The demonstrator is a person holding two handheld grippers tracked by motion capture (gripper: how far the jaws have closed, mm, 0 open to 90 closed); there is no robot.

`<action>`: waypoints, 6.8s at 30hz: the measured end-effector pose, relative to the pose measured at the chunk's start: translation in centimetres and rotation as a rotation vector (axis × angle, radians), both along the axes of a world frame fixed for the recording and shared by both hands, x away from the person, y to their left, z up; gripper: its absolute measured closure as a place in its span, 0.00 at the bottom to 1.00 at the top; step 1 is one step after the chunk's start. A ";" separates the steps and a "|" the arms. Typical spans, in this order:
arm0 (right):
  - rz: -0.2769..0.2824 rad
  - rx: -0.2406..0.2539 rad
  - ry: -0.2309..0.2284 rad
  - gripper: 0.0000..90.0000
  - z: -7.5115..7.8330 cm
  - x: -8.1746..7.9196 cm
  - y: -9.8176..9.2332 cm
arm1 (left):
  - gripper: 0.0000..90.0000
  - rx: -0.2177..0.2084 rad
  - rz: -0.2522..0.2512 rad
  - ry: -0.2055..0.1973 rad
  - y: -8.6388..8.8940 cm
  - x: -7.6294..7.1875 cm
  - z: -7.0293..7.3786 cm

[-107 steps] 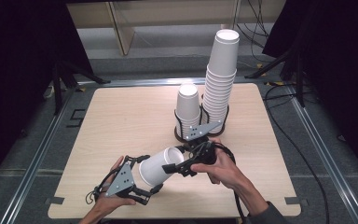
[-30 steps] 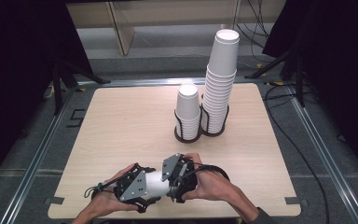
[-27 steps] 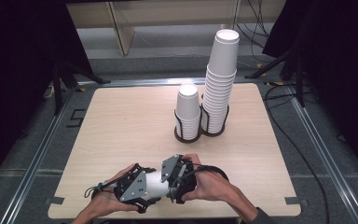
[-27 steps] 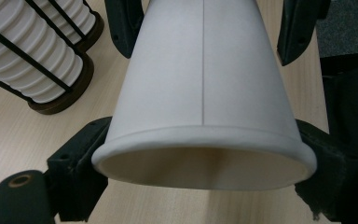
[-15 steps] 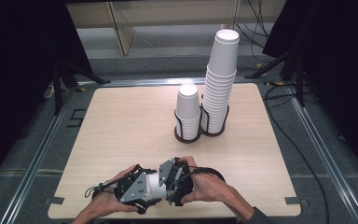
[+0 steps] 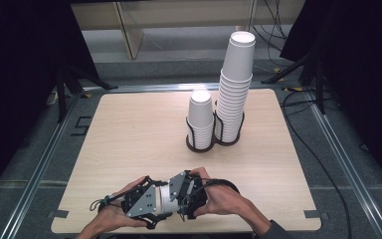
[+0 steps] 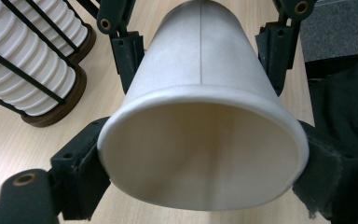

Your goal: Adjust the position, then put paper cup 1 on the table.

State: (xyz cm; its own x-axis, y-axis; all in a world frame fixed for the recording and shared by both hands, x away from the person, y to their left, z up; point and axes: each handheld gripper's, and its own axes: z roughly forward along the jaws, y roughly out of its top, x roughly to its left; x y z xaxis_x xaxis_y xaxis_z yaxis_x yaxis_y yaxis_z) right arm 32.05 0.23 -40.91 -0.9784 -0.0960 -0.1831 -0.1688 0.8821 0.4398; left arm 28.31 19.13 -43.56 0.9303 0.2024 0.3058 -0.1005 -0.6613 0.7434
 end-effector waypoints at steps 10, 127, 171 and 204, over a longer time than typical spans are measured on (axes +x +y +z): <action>0.000 0.036 -0.045 0.24 1.1 0.5 -0.9 | 0.10 -0.177 0.046 0.050 0.9 0.8 -0.2; -0.137 0.533 0.181 0.26 -0.8 2.0 -3.2 | 0.05 -0.652 0.257 0.226 1.7 1.4 1.7; -0.475 0.610 0.187 0.19 -2.3 3.6 -10.3 | 0.16 -0.666 0.549 0.069 5.1 5.1 0.8; -0.554 0.563 0.188 0.18 -3.4 2.6 -12.2 | 0.16 -0.623 0.699 0.022 6.7 10.3 -0.3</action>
State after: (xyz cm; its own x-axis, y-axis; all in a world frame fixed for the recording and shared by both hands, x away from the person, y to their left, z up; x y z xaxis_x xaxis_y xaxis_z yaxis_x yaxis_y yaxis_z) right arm 34.63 -11.99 -44.30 -0.8761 0.4690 0.1121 0.3481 0.4542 0.8201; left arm 38.61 25.80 -43.90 0.5397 0.8395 -0.0627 0.1880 -0.0476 0.9810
